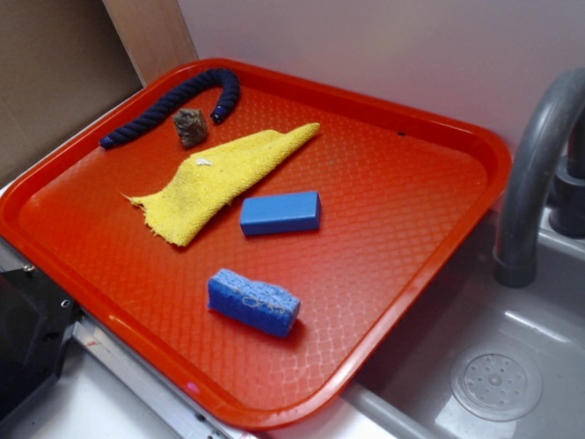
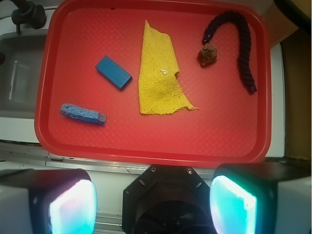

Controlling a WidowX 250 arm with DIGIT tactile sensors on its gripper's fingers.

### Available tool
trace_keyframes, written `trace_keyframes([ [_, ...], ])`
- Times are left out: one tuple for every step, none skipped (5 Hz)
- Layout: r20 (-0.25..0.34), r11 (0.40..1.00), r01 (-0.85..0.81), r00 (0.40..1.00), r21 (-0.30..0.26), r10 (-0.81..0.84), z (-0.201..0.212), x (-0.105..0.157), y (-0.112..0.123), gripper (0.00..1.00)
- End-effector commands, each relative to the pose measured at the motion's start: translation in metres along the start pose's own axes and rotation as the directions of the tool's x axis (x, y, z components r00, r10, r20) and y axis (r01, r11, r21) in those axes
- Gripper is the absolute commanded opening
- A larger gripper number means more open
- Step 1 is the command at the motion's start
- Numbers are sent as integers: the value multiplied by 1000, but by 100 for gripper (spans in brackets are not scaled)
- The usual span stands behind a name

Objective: Grab the blue sponge.

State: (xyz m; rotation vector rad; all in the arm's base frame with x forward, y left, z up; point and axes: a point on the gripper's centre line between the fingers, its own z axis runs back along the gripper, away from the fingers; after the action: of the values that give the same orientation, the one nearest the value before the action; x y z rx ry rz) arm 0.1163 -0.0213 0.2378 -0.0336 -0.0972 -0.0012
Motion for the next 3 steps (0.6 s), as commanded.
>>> trace_keyframes([
  [0, 1000, 0, 1000, 0, 0, 0, 0, 0, 100],
  [165, 968, 250, 955, 2, -247, -6, 16, -20, 100],
  [247, 876, 482, 852, -21, -462, -15, 30, -31, 100],
])
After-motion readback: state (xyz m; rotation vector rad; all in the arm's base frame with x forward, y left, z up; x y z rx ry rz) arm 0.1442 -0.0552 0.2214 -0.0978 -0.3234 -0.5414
